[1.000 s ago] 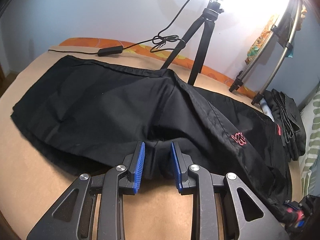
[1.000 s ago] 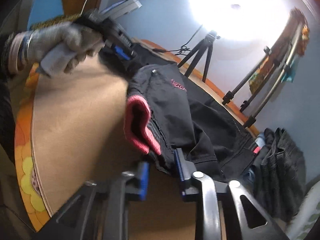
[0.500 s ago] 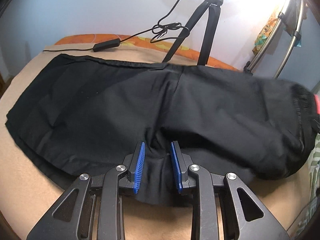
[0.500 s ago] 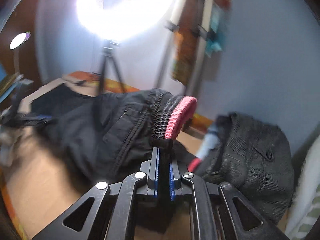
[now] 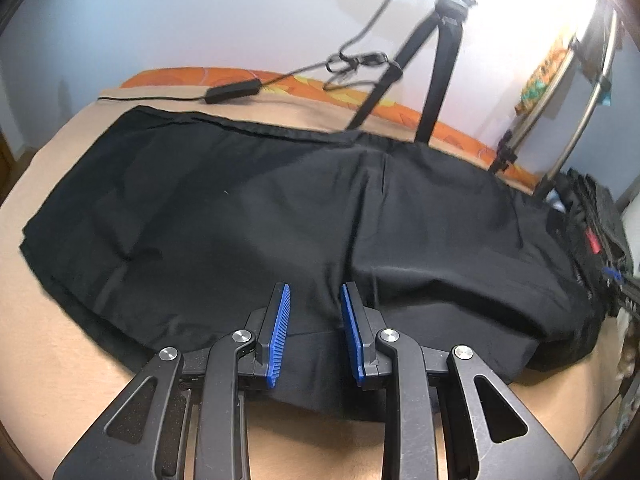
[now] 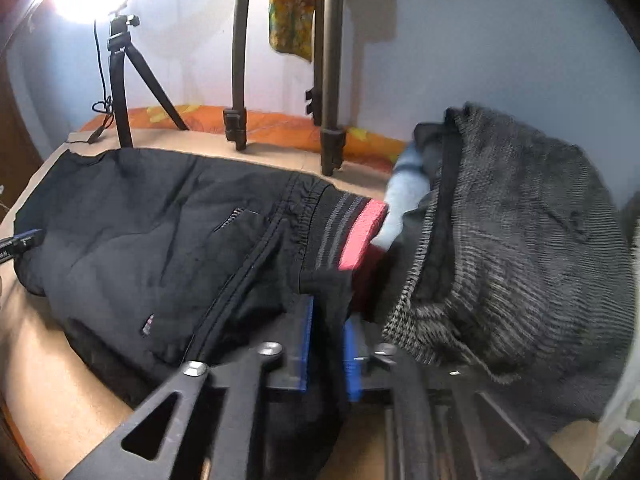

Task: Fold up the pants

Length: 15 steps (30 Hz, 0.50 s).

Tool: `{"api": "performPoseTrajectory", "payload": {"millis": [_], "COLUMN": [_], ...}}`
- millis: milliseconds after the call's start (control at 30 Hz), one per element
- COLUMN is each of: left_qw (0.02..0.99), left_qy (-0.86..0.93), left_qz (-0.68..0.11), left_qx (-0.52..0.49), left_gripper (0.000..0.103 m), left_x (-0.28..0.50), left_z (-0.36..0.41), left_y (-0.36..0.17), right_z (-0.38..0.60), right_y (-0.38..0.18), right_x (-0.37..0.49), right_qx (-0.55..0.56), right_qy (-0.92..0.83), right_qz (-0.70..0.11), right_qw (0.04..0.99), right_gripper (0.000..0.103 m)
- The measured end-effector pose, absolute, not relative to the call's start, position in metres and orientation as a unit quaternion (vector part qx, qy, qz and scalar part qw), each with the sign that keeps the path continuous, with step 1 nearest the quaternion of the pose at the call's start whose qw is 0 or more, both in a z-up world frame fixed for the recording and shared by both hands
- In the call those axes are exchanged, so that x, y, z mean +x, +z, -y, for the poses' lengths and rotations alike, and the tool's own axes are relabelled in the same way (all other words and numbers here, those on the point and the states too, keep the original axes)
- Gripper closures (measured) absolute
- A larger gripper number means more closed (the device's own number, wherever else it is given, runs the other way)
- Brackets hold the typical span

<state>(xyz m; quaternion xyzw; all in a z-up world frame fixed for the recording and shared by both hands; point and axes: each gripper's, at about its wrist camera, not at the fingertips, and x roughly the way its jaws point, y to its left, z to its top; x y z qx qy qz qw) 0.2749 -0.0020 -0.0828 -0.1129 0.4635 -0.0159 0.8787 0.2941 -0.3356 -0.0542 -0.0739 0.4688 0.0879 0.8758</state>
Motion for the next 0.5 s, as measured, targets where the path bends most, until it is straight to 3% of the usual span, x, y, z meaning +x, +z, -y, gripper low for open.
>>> {"api": "performPoseTrajectory", "payload": {"millis": [67,133,200,433,500], "left_qw": [0.881,0.882,0.882,0.864,0.862], "left_qy": [-0.019,-0.028,-0.043,-0.108,-0.114], "left_qz": [-0.456,-0.454,-0.455,-0.480,-0.485], "left_qx": [-0.120,-0.122,-0.113,-0.103,-0.093], "left_gripper": [0.078,0.078,0.078,0.078,0.074], "left_x": [0.270,0.263,0.254,0.226,0.224], "left_z": [-0.002,-0.003,0.001,0.027,0.033], "left_y": [-0.075,-0.070,-0.067,-0.078,-0.082], "right_z": [0.341,0.344,0.344,0.364,0.368], "right_y": [-0.043,-0.041,-0.045,-0.083,-0.093], "right_x": [0.277,0.258,0.239,0.198,0.197], "right_qx": [-0.045,-0.014,0.005,0.184,0.225], "right_qy": [0.083,0.077,0.053,0.031,0.035], "right_qz": [-0.457,-0.456,-0.459,-0.493,-0.495], "right_qw": [0.884,0.887,0.887,0.849,0.839], "right_gripper": [0.060,0.037,0.028,0.028,0.028]}}
